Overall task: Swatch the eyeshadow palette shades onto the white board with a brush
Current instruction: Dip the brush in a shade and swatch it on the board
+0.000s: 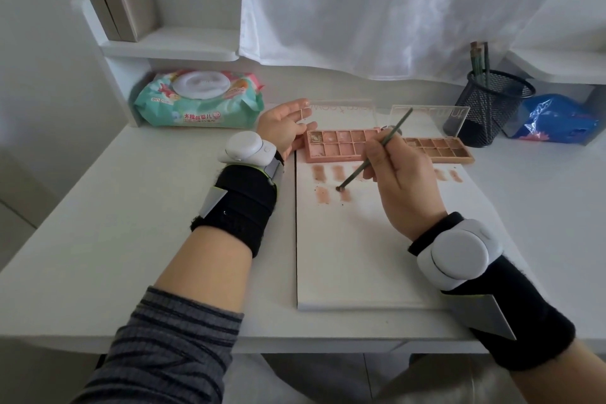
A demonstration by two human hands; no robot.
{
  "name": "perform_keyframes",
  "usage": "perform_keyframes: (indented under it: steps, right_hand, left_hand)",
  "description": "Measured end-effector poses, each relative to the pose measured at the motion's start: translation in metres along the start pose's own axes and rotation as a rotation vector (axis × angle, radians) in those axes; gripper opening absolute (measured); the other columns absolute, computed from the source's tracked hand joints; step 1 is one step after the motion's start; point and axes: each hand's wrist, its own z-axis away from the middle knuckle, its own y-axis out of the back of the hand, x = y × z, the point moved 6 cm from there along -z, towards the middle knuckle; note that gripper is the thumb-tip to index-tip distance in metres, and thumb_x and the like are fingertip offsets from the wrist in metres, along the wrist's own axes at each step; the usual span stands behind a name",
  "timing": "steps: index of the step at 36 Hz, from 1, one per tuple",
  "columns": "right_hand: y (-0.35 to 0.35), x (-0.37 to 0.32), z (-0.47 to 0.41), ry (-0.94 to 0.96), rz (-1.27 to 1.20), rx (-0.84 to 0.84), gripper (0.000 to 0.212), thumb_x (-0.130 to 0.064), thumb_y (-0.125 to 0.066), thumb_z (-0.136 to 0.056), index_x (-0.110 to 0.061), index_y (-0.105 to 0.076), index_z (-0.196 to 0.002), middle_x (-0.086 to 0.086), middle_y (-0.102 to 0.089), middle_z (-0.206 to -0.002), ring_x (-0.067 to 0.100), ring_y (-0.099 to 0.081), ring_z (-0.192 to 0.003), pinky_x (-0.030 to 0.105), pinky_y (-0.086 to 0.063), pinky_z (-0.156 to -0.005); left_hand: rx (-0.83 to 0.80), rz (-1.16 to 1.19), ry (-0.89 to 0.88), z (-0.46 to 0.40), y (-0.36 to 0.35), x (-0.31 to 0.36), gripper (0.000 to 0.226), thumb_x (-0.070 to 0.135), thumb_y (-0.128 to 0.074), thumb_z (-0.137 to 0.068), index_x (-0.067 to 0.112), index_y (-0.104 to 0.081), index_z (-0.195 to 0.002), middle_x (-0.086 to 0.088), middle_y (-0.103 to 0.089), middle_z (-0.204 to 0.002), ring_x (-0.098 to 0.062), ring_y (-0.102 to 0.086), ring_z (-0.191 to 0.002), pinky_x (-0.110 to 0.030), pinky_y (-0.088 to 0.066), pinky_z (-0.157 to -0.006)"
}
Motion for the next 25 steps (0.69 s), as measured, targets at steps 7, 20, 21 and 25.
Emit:
perform_keyframes:
  steps: [7, 20, 21, 25]
  right_hand:
    - [0.0016, -0.0014, 0.0025, 0.028, -0.023, 0.017, 0.049, -0.044, -0.033, -0.089, -0.001, -0.05, -0.073, 0.004, -0.051, -0.06, 0.019, -0.048, -0.057, 0.024, -0.04, -0.056]
    - [0.0032, 0.0009, 0.0012, -0.026, -0.041, 0.033, 0.031, -0.03, -0.038, -0.093, -0.008, -0.052, -0.077, 0.01, -0.055, -0.062, 0.022, -0.049, -0.059, 0.036, -0.042, -0.06]
    - [0.0027, 0.0016, 0.0009, -0.035, -0.034, 0.026, 0.032, -0.031, -0.038, -0.093, -0.007, -0.052, -0.077, 0.009, -0.055, -0.062, 0.022, -0.05, -0.059, 0.038, -0.041, -0.06]
    - [0.0087, -0.0006, -0.0001, -0.013, -0.045, 0.076, 0.028, -0.029, -0.039, -0.093, -0.016, -0.048, -0.07, -0.002, -0.051, -0.055, 0.014, -0.048, -0.054, 0.025, -0.039, -0.055]
  left_hand:
    - [0.001, 0.002, 0.0, 0.0003, -0.0014, -0.0005, 0.044, -0.019, -0.034, -0.09, 0.006, -0.055, -0.119, -0.014, -0.054, -0.127, -0.024, -0.06, -0.098, -0.029, -0.052, -0.08]
    - [-0.005, -0.003, -0.001, 0.0005, -0.0012, 0.0003, 0.042, -0.018, -0.035, -0.09, 0.008, -0.056, -0.116, -0.013, -0.054, -0.129, -0.024, -0.06, -0.099, -0.029, -0.053, -0.079]
    - [-0.007, -0.005, -0.003, 0.0005, -0.0013, 0.0005, 0.042, -0.018, -0.035, -0.09, 0.007, -0.056, -0.117, -0.013, -0.053, -0.13, -0.024, -0.06, -0.1, -0.03, -0.052, -0.08]
    - [-0.009, 0.006, -0.006, 0.0013, -0.0014, 0.0008, 0.043, -0.018, -0.036, -0.09, 0.004, -0.054, -0.122, -0.015, -0.053, -0.131, -0.024, -0.059, -0.099, -0.03, -0.051, -0.082]
